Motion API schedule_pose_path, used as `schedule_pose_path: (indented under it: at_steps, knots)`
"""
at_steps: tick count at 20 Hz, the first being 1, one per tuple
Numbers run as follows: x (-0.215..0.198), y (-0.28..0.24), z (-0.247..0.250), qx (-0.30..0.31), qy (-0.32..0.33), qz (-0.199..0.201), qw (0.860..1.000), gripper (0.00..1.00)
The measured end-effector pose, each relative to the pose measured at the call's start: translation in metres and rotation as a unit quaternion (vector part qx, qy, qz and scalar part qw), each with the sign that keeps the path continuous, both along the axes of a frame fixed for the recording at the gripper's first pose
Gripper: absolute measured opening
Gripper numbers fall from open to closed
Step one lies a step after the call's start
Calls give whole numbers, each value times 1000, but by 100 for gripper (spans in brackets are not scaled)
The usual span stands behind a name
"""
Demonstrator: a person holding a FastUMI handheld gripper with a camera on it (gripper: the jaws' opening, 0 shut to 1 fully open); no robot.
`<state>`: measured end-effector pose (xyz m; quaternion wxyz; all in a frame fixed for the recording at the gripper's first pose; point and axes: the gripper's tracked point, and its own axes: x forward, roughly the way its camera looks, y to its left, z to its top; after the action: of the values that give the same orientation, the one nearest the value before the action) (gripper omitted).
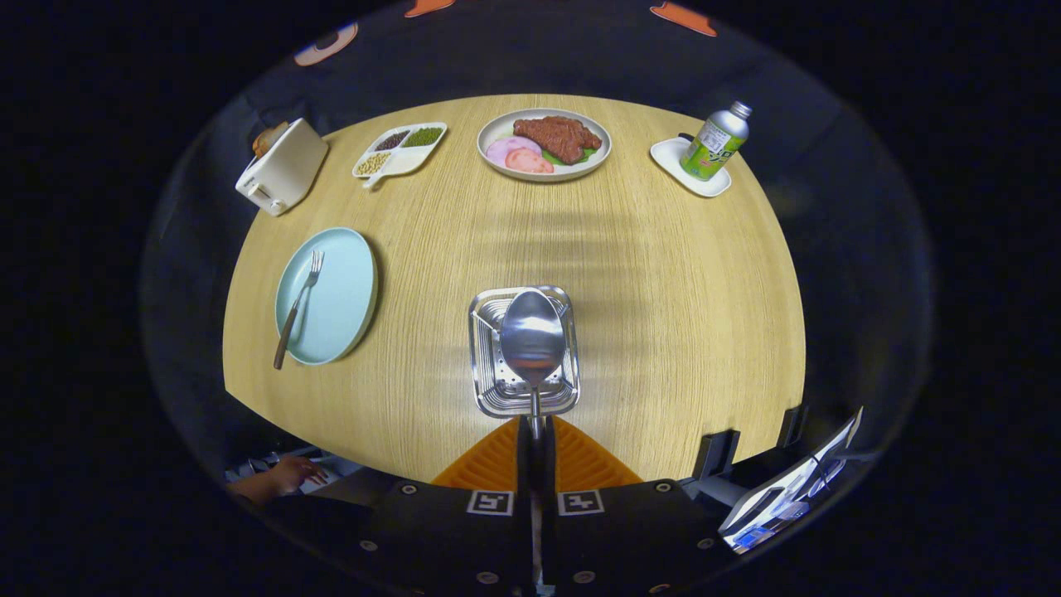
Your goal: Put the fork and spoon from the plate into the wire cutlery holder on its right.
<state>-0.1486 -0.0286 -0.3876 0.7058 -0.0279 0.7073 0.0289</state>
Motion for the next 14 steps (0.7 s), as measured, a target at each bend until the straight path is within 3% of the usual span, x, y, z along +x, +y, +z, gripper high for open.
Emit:
schedule_pose_path:
  at_steps: [4, 14]
  knots:
    - [3, -8, -12, -11, 30, 33, 999, 6]
    - [27, -9, -8, 3, 22, 27, 999, 9]
